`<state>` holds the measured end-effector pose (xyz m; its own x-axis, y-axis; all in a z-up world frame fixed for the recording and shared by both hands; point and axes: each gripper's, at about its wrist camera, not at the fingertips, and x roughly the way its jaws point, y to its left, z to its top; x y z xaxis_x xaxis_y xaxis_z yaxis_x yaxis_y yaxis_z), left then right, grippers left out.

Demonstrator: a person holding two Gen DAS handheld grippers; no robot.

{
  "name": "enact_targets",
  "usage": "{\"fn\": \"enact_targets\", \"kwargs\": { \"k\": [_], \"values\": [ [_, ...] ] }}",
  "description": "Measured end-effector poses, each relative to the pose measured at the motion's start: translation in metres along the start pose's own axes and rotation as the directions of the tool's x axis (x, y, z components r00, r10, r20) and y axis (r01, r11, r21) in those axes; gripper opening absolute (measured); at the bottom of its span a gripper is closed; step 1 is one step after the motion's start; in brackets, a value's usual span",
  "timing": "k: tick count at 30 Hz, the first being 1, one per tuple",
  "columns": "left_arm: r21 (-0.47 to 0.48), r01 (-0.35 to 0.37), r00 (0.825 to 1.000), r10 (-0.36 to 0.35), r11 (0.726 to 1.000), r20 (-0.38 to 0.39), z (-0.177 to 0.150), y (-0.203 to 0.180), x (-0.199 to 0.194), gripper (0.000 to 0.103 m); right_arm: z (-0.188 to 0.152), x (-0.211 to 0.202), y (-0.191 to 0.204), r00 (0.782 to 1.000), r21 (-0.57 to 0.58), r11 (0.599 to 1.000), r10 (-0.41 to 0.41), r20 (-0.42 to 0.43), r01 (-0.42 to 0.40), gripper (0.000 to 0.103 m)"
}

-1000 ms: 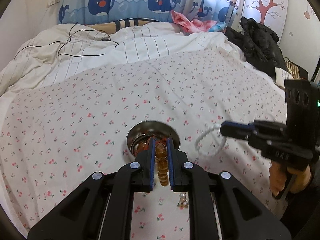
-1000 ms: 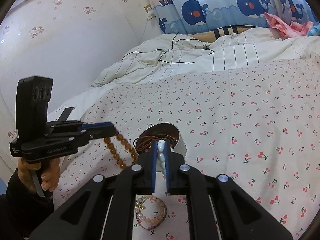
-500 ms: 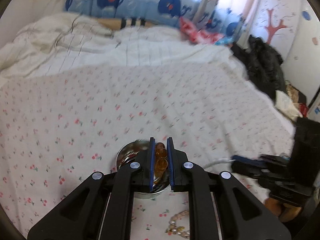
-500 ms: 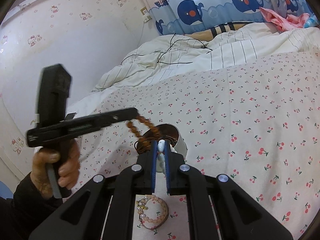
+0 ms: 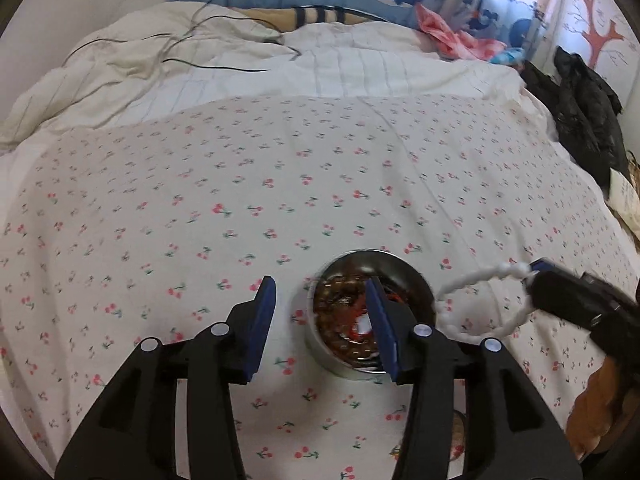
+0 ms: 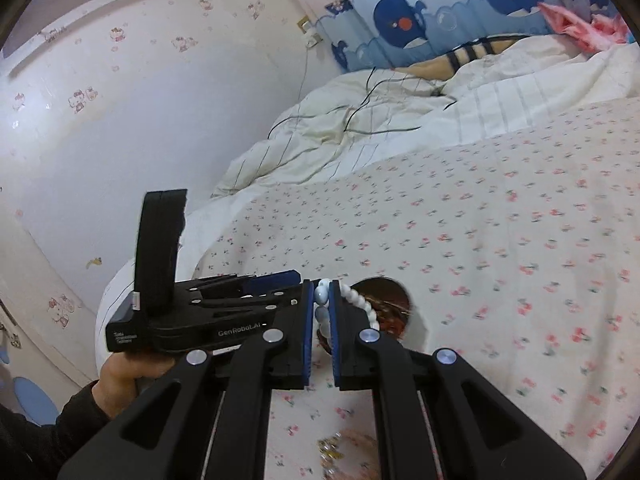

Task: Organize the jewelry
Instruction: 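Carry both bead bracelets over the silver tin and open both grippers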

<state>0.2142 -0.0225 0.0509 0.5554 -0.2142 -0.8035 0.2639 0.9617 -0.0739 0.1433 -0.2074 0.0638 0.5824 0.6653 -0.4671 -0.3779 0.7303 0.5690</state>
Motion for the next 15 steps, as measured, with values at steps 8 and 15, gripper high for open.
{"fn": "enact_targets", "kwargs": {
  "k": [8, 15],
  "values": [
    [-0.124, -0.074, 0.996, 0.079, 0.99, 0.037, -0.001, 0.035, -0.011, 0.051, -0.003, 0.057, -0.001, 0.982, -0.006, 0.991, -0.131, -0.136, 0.131, 0.015],
    [-0.044, -0.133, 0.987, 0.136, 0.99, 0.081, -0.003, 0.017, -0.017, 0.054, -0.011, 0.041, 0.005, 0.96, -0.109, 0.959, -0.27, -0.071, 0.262, 0.041]
  ]
}}
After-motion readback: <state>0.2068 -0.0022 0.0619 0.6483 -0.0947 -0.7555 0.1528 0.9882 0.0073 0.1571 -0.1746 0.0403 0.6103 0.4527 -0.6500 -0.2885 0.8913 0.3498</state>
